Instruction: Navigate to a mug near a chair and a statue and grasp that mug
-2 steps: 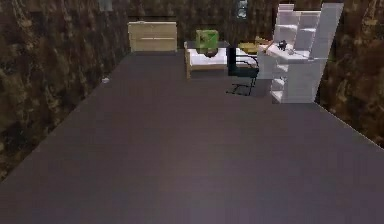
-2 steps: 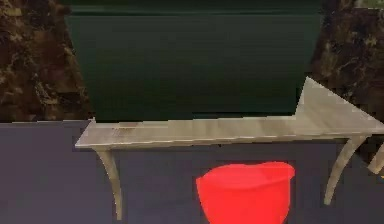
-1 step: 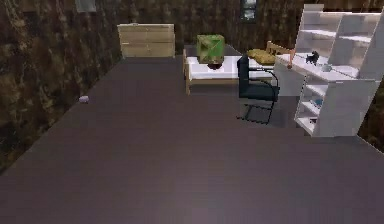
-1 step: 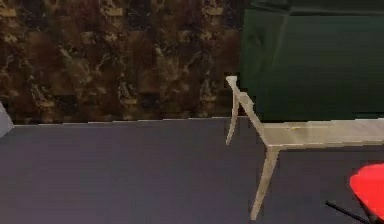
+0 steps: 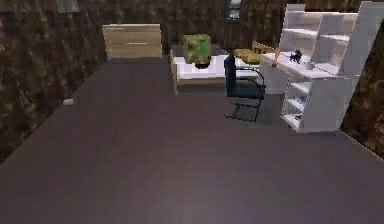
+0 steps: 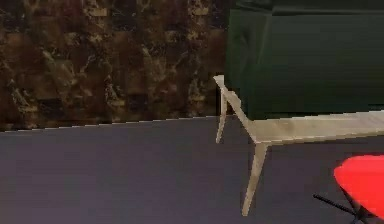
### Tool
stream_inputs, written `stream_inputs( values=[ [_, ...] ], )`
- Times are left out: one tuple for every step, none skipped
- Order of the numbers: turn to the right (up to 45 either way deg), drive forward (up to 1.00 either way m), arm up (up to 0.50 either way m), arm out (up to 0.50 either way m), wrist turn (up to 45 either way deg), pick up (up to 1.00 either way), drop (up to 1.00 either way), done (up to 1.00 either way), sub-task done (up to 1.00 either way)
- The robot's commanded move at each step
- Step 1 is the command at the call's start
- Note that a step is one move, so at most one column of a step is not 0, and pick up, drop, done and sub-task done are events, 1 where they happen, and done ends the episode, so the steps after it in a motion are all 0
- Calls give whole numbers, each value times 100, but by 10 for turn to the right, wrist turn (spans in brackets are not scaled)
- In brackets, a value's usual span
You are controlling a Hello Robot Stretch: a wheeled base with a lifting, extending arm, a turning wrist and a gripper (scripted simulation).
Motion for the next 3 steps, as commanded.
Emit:
stream_inputs(
  values=[
    [0, 100, 0, 0, 0, 0, 0, 0, 0],
    [0, 100, 0, 0, 0, 0, 0, 0, 0],
    [450, 0, 0, 0, 0, 0, 0, 0, 0]
  ],
)
